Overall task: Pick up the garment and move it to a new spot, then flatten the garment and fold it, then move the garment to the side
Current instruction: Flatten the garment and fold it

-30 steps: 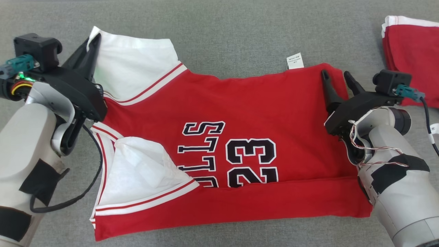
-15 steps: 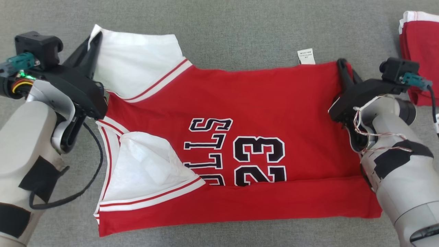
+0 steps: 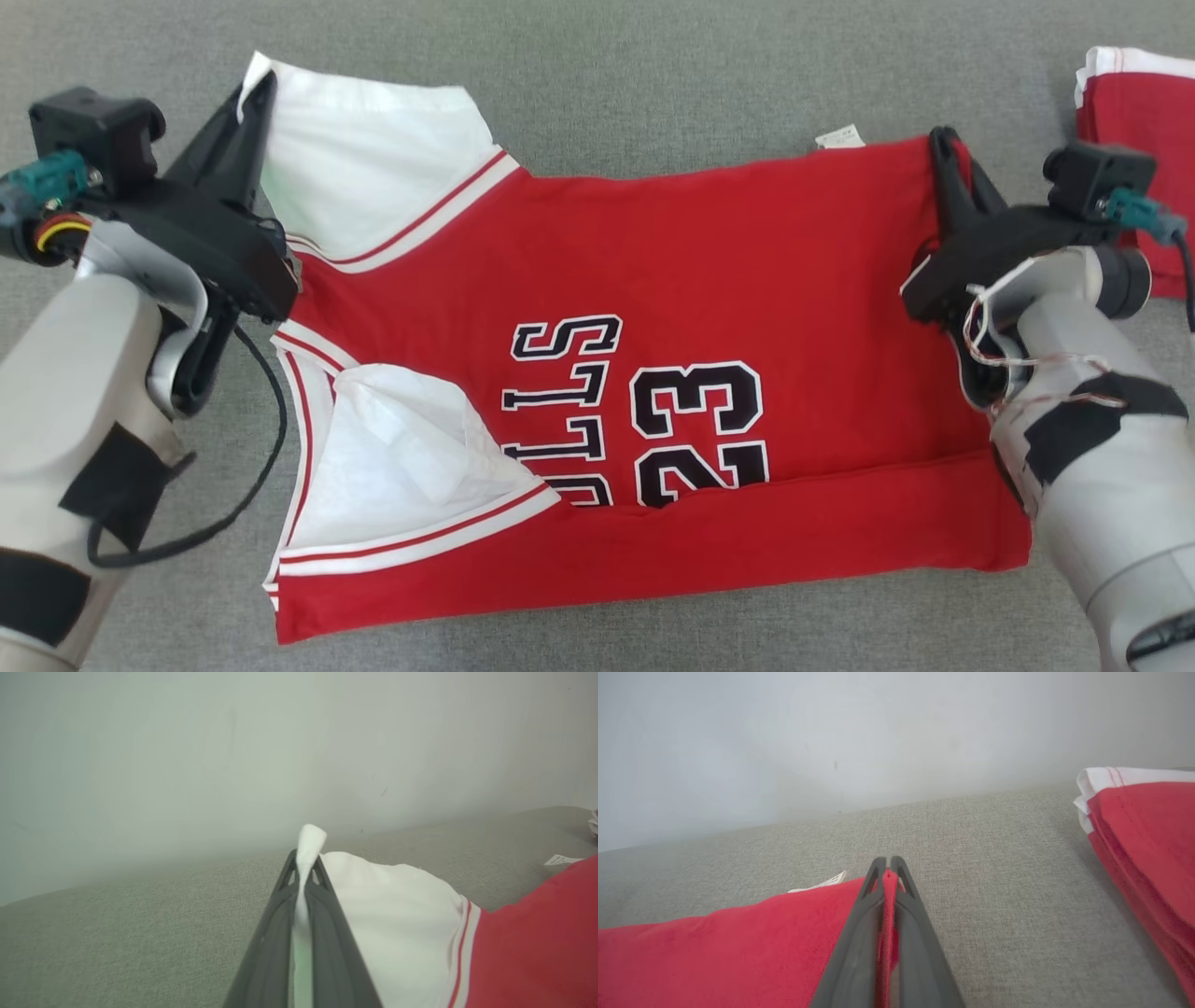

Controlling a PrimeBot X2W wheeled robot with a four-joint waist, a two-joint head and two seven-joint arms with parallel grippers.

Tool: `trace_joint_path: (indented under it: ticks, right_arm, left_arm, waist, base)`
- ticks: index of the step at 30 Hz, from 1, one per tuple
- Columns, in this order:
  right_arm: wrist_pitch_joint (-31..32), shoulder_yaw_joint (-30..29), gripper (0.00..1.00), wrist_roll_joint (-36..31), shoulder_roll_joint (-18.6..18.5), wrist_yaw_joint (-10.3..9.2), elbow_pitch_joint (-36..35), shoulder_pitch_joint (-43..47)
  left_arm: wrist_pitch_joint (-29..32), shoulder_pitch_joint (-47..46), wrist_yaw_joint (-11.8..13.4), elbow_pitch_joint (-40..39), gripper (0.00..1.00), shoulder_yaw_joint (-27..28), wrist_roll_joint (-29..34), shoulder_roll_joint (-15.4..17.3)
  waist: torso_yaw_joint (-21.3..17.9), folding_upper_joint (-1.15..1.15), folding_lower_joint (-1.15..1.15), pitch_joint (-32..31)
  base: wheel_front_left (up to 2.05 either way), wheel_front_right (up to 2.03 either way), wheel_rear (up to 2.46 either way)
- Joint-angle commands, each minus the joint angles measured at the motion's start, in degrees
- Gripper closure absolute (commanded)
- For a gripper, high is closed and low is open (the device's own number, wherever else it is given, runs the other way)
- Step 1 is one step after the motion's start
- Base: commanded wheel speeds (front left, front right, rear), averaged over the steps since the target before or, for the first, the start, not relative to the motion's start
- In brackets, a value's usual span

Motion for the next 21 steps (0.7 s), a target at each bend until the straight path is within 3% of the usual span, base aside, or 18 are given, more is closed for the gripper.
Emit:
trace_joint_path:
  ticks: [1, 9, 21]
  right_arm:
    - [-0.5, 0.7, 1.00, 0.3, -0.4, 0.02, -0.8, 2.1]
    - [-0.9, 2.8, 1.00, 3.4, -3.0, 0.02, -6.7, 8.8]
    - [-1.0, -3.5, 1.00, 4.9, -6.5, 0.02, -22.1, 25.0]
  left_arm:
    - [-0.9, 1.8, 0.1, -0.8, 1.00, -0.4, -0.3, 0.4]
    - [-3.9, 9.1, 0.8, -5.1, 1.00, -0.3, -0.7, 1.6]
    - [-5.5, 29.3, 7.0, -22.1, 1.00, 4.7, 0.9, 2.0]
  waist:
    - [0.0, 0.00, -0.01, -0.6]
    - [0.3, 0.00, -0.01, -2.9]
    - [2.0, 0.00, -0.01, -6.1]
  base:
    - [0.00, 0.00, 0.00]
    - [0.00, 0.00, 0.00]
    - [0.00, 0.00, 0.00]
